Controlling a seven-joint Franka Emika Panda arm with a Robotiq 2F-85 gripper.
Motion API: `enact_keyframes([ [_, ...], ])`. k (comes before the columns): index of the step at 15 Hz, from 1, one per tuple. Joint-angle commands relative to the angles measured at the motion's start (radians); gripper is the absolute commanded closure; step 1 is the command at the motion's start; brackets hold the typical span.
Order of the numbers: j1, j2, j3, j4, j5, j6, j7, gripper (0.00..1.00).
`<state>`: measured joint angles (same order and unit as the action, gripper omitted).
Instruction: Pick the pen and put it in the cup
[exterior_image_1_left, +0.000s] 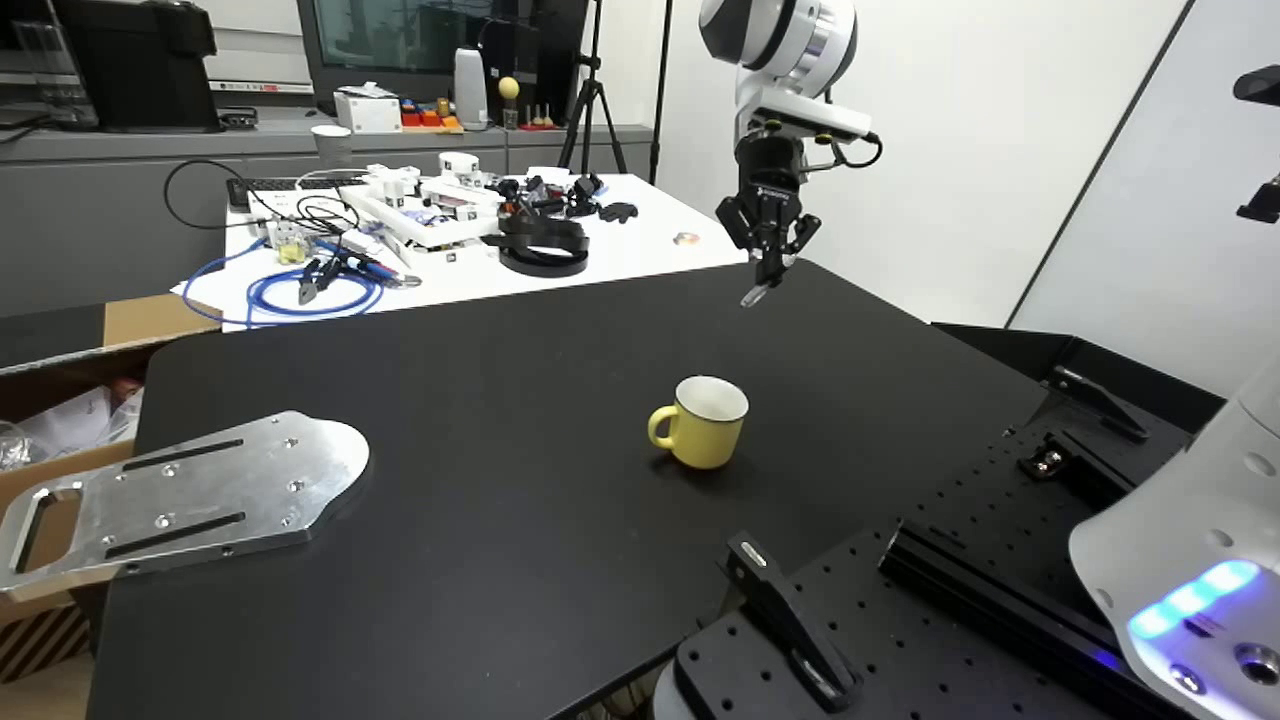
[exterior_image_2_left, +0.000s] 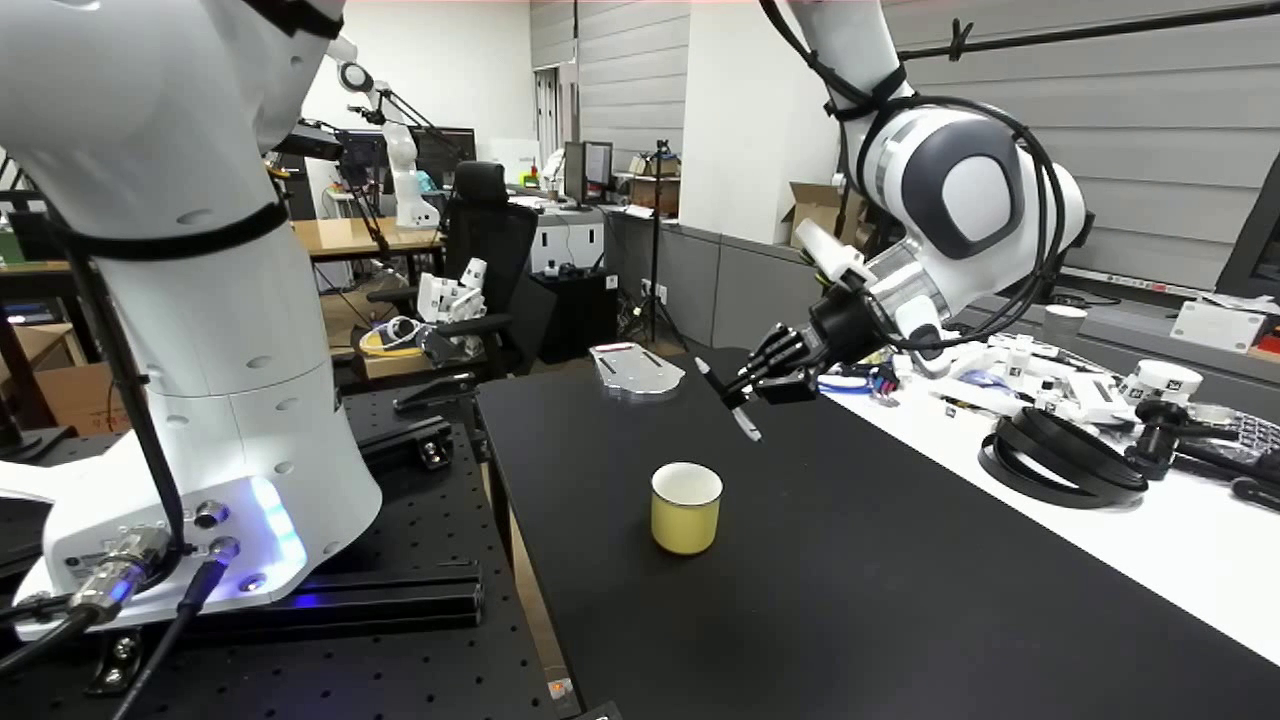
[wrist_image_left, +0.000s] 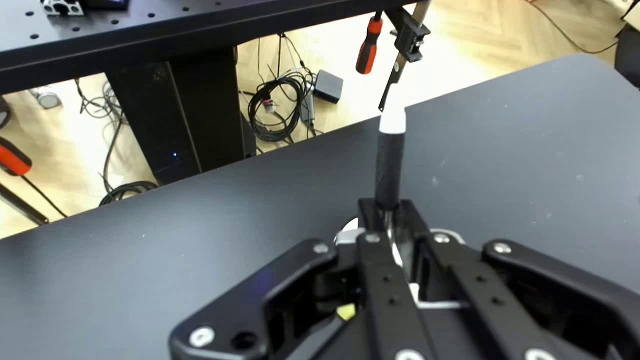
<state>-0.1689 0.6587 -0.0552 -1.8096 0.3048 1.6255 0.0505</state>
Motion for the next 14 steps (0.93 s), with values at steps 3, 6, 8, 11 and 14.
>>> enact_keyframes([
  [3, 0.001, 0.052, 0.009, 0.031, 0.077, -0.068, 0.019, 0.97],
  [6, 0.003, 0.083, 0.014, 0.036, 0.103, -0.110, 0.023, 0.97],
  [8, 0.004, 0.099, 0.013, 0.036, 0.118, -0.128, 0.022, 0.97],
  [11, 0.004, 0.126, 0.011, 0.036, 0.134, -0.137, 0.020, 0.97],
  [14, 0.000, 0.160, 0.015, 0.039, 0.152, -0.133, 0.009, 0.97],
])
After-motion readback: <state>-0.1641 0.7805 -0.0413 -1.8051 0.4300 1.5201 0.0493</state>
